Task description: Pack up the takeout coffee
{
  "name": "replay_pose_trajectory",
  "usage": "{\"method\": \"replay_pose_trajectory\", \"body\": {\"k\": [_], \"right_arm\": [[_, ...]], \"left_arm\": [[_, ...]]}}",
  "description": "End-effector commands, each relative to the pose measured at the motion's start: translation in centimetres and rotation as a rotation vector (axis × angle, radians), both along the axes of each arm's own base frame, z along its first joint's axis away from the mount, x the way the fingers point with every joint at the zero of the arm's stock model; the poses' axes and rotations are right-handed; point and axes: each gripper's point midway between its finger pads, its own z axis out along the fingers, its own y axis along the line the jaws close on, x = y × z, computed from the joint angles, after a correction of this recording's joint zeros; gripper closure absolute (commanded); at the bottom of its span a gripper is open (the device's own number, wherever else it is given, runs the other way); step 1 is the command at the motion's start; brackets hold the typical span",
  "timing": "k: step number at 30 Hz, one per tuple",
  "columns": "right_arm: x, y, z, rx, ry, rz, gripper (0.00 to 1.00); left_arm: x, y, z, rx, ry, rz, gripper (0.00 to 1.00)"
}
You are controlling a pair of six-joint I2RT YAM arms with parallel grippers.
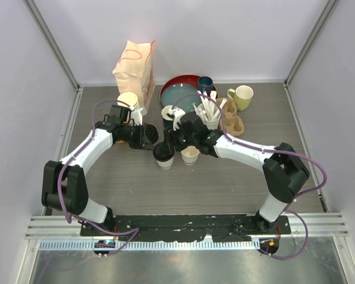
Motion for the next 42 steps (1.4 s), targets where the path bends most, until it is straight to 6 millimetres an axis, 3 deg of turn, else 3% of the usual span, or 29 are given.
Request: {"method": "replay_pose_trajectory", "body": {"k": [1,10,21,28,31,35,42], "right_arm": [[0.4,0.5,-0.1,0.013,-0.036,0.006,0.45],[-0.6,0.2,-2.4,0.041,-0.003,0.004,0.60],[-0.8,-1.0,-1.9,0.144,-0.141,-0.025,0.66],[-1.5,-1.4,-4.0,0.127,-0.119,-0.010,0.66],[-1.4,-1.3,-3.9,0.138,-0.120,-0.008,0.63],[-1.0,-1.2,-3.9,0.128,-0.103,0.003,0.60],[-0.3,-0.9,-2.6,0.117,-0.129,0.027,0.51]], "left_arm": [[0.3,-0.2,-0.5,-0.018,0.010,0.000,0.83],[-0.1,-0.7,0.7,-0.056,-0.008,-0.022,0.84],[-0.5,-0.9,1.6,-0.073,-0.036,-0.045,0.84],[-0.3,-0.5,-0.6,-0.036,0.020,-0.033,0.85],[-0.1,-0.5,-0.8,-0.030,0.029,-0.033,0.85],[0.1,-0.5,0.5,-0.035,-0.016,-0.039,0.85],[0.8,-0.4,4.2,-0.041,-0.156,-0.062,0.76]]}}
